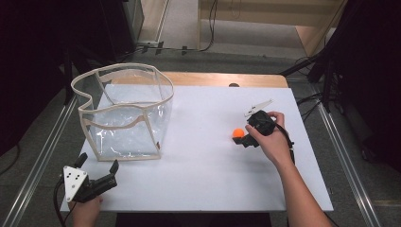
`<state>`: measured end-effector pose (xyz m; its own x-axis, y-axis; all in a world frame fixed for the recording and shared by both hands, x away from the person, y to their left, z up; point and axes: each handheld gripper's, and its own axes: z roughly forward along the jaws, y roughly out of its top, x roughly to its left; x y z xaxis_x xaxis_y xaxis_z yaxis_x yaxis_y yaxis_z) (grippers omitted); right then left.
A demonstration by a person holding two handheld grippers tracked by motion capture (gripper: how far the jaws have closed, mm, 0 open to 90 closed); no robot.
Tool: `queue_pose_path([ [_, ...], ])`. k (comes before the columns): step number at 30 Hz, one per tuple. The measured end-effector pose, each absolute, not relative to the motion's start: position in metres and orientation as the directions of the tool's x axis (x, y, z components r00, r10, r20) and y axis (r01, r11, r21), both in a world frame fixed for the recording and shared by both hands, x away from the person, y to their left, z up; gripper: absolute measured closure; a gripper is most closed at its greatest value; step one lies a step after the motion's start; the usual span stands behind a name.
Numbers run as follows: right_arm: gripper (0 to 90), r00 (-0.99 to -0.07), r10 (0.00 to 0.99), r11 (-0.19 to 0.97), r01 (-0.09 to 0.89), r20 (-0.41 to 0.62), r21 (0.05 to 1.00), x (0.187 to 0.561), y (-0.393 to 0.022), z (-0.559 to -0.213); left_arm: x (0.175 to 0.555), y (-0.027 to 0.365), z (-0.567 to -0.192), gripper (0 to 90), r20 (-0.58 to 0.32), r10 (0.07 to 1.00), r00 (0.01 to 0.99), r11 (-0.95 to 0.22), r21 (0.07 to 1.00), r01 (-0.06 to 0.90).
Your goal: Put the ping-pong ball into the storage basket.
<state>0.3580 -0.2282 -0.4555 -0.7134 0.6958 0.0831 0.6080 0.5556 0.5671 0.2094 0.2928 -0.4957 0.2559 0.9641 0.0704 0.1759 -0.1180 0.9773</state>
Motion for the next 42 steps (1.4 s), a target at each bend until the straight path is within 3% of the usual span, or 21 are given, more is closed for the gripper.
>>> queue_pose_path([
  [33, 0.0, -0.703, 0.706, 0.632, 0.682, 0.091, 0.368, 0.381, -0.211, -0.479, 0.209, 0.292, -0.496, 0.0, 0.079, 0.962, 0.26, -0.127, 0.976, 0.175],
  [35, 14.2, -0.694, 0.716, 0.628, 0.686, 0.072, 0.367, 0.381, -0.21, -0.479, 0.209, 0.292, -0.496, 0.0, 0.079, 0.962, 0.26, -0.128, 0.976, 0.175],
  [42, 14.2, -0.689, 0.721, 0.627, 0.695, 0.074, 0.353, 0.384, -0.208, -0.482, 0.209, 0.292, -0.496, 0.0, 0.078, 0.962, 0.261, -0.127, 0.976, 0.177],
])
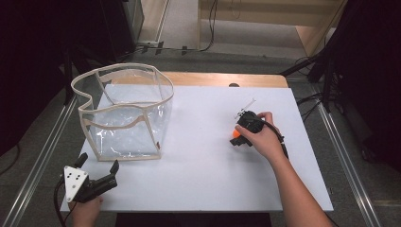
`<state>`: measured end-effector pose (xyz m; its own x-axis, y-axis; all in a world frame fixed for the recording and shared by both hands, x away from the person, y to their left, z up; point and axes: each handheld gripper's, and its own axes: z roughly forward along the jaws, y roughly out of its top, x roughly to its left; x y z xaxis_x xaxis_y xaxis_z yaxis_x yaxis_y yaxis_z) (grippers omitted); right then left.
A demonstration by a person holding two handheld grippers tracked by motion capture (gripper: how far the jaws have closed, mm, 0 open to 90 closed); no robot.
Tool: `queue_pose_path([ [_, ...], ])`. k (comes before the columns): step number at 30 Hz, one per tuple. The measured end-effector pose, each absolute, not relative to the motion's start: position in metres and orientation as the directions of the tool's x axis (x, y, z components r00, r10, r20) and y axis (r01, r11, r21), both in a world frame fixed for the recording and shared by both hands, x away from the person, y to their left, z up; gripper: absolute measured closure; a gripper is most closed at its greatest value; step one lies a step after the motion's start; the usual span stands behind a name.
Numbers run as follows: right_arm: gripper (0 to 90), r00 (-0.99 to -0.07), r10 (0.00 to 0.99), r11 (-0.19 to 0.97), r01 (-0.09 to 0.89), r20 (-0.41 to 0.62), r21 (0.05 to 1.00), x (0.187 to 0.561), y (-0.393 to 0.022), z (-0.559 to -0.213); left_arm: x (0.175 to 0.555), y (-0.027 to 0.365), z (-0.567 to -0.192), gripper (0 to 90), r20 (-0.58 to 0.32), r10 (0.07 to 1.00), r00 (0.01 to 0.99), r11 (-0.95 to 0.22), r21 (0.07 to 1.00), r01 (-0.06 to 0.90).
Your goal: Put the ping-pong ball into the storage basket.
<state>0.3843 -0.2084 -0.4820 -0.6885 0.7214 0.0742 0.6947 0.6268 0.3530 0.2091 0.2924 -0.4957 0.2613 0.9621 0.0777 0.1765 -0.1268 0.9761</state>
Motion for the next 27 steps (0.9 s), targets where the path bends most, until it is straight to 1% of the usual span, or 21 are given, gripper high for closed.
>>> queue_pose_path([
  [4, 15.3, -0.685, 0.724, 0.625, 0.699, 0.075, 0.348, 0.3854, -0.2082, -0.4826, 0.2091, 0.2924, -0.4958, 0.0, 0.077, 0.962, 0.262, -0.126, 0.976, 0.175],
  [6, 22.5, -0.687, 0.723, 0.626, 0.698, 0.075, 0.348, 0.3856, -0.2076, -0.4834, 0.2091, 0.2924, -0.4958, 0.0, 0.077, 0.962, 0.262, -0.126, 0.976, 0.175],
  [8, 26.9, -0.684, 0.726, 0.625, 0.701, 0.076, 0.342, 0.386, -0.2061, -0.4846, 0.2091, 0.2924, -0.4958, 0.0, 0.077, 0.962, 0.262, -0.126, 0.976, 0.175],
  [9, 26.9, -0.684, 0.726, 0.625, 0.701, 0.076, 0.342, 0.386, -0.2061, -0.4846, 0.2091, 0.2924, -0.4958, 0.0, 0.077, 0.962, 0.262, -0.126, 0.976, 0.175],
  [10, 30.0, -0.682, 0.727, 0.623, 0.701, 0.073, 0.346, 0.3862, -0.2058, -0.4853, 0.2091, 0.2924, -0.4958, 0.0, 0.077, 0.962, 0.262, -0.126, 0.976, 0.175],
  [11, 31.0, -0.674, 0.736, 0.62, 0.706, 0.057, 0.343, 0.3865, -0.2046, -0.4866, 0.2091, 0.2923, -0.4958, 0.0, 0.077, 0.962, 0.262, -0.126, 0.976, 0.175],
  [14, 35.5, -0.663, 0.747, 0.61, 0.714, 0.052, 0.344, 0.3875, -0.204, -0.4879, 0.2091, 0.2923, -0.4958, 0.0, 0.077, 0.962, 0.262, -0.126, 0.977, 0.175],
  [15, 35.5, -0.663, 0.747, 0.61, 0.714, 0.052, 0.344, 0.3875, -0.204, -0.4879, 0.2091, 0.2924, -0.4958, 0.0, 0.077, 0.962, 0.263, -0.126, 0.976, 0.175],
  [16, 40.6, -0.656, 0.753, 0.605, 0.717, 0.043, 0.346, 0.388, -0.2044, -0.4876, 0.209, 0.2924, -0.4957, 0.0, 0.078, 0.962, 0.262, -0.127, 0.976, 0.176],
  [17, 43.8, -0.65, 0.759, 0.599, 0.721, 0.04, 0.347, 0.3879, -0.2046, -0.4873, 0.2091, 0.2924, -0.4958, 0.0, 0.077, 0.962, 0.262, -0.126, 0.976, 0.175],
  [19, 47.3, -0.647, 0.761, 0.598, 0.725, 0.04, 0.341, 0.3882, -0.2056, -0.4864, 0.2092, 0.2923, -0.4958, 0.0, 0.077, 0.962, 0.263, -0.126, 0.976, 0.175],
  [27, 47.6, -0.651, 0.758, 0.601, 0.723, 0.046, 0.342, 0.3896, -0.2053, -0.4843, 0.2092, 0.2923, -0.4958, 0.0, 0.077, 0.962, 0.262, -0.126, 0.976, 0.176],
])
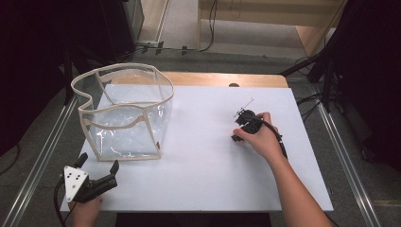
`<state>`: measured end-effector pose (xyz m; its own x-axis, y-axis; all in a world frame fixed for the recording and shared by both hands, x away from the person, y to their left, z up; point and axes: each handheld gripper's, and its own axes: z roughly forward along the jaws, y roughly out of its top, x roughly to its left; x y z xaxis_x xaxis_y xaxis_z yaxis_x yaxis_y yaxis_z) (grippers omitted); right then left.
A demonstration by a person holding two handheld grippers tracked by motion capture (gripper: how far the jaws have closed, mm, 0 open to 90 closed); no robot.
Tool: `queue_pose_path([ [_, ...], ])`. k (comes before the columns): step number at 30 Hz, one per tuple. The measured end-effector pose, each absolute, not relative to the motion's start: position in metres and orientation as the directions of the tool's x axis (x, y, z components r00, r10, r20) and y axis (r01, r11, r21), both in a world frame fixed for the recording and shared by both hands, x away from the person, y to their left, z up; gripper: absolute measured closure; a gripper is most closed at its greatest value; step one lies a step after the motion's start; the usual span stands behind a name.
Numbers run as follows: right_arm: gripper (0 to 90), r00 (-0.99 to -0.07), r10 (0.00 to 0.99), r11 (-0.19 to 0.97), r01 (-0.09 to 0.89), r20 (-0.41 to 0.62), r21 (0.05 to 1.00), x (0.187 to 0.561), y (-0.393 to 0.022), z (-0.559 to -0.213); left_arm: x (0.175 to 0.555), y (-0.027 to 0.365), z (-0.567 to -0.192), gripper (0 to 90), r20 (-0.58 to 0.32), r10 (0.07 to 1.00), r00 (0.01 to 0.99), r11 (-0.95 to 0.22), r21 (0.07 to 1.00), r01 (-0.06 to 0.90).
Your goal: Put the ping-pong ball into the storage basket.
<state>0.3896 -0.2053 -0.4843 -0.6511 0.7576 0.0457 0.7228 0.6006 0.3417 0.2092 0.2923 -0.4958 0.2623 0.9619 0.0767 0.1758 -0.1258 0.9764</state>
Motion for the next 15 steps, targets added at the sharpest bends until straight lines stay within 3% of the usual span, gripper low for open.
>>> queue_pose_path([
  [15, 47.6, -0.683, 0.726, 0.621, 0.701, 0.08, 0.35, 0.3922, -0.1972, -0.4753, 0.2091, 0.2923, -0.4957, 0.0, 0.077, 0.962, 0.262, -0.126, 0.976, 0.176],
])
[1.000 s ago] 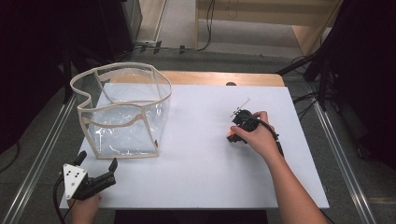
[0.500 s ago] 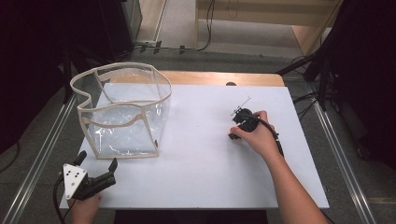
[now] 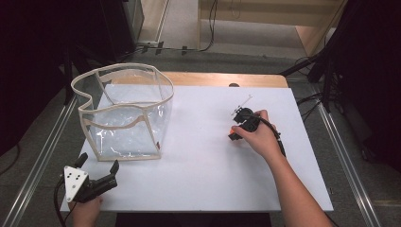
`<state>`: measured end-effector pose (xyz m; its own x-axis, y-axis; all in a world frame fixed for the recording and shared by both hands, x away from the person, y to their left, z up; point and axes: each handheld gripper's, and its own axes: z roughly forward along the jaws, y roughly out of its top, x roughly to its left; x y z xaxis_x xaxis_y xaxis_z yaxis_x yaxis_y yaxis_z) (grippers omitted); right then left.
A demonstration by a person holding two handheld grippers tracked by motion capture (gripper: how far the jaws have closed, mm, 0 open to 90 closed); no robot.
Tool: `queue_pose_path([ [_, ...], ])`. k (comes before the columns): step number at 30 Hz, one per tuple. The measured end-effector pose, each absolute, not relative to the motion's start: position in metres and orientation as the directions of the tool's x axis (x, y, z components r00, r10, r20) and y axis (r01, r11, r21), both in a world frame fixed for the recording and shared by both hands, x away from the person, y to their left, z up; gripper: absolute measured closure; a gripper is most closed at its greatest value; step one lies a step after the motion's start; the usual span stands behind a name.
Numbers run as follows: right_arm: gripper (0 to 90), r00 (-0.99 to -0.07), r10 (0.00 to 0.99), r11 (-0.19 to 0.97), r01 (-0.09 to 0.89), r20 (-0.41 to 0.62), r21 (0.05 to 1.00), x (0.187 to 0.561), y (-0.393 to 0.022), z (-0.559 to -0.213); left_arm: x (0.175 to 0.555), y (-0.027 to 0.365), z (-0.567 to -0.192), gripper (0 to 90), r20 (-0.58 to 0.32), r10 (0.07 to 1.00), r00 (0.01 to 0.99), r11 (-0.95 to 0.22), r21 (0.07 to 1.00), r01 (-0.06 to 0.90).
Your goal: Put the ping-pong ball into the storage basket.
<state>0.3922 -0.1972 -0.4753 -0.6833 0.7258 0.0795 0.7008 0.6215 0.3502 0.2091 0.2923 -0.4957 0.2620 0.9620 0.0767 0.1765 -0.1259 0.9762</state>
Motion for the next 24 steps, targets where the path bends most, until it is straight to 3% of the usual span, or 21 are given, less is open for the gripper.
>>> queue_pose_path([
  [24, 47.6, -0.752, 0.654, 0.689, 0.638, 0.087, 0.344, 0.392, -0.171, -0.464, 0.209, 0.292, -0.496, 0.0, 0.077, 0.961, 0.264, -0.126, 0.977, 0.174],
])
